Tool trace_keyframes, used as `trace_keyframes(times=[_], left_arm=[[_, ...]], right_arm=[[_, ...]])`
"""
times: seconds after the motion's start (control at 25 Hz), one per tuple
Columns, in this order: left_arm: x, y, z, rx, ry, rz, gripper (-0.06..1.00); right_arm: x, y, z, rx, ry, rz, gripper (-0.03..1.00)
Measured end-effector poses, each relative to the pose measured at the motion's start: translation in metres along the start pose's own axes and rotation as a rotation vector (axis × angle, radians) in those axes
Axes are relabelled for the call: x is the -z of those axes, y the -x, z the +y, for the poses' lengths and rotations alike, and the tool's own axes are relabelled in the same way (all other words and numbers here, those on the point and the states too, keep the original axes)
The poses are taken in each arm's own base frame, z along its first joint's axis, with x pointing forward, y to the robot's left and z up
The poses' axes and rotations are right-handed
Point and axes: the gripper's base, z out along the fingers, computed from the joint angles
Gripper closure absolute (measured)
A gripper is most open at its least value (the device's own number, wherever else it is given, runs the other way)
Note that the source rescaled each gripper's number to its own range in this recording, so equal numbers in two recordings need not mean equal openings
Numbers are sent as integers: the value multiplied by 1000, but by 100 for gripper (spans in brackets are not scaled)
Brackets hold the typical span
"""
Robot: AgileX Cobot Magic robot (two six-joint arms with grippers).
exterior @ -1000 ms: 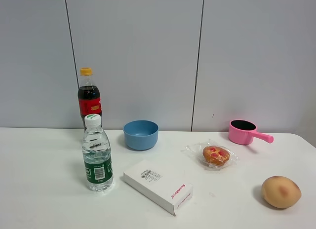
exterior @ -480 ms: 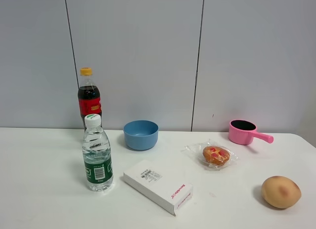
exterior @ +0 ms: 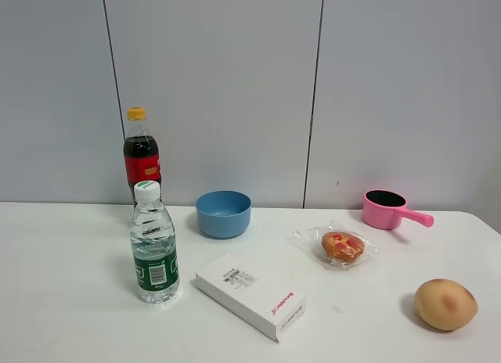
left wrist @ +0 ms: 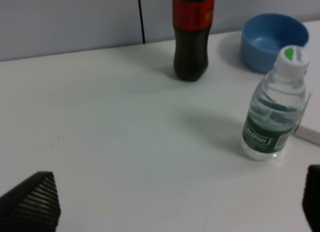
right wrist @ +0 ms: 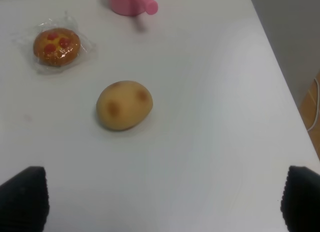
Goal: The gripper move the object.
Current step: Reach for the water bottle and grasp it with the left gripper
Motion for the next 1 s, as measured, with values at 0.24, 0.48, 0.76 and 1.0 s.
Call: trace_keyframes(times=[0.24,0.48,0.76,1.0], left_arm=[[-16,1,3,-10,-4,56,-3],[-33,6,-1,-26,-47,45,-3],[-59,11,-10,-95,-93,38,-3],[-83,10,-24,-161,-148,61,-3]], right_arm=[[0,0,0,0,0,0,-3],[0,0,0,0,0,1,-3],[0,0,0,0,0,2,-3],[0,0,0,0,0,2,-3]])
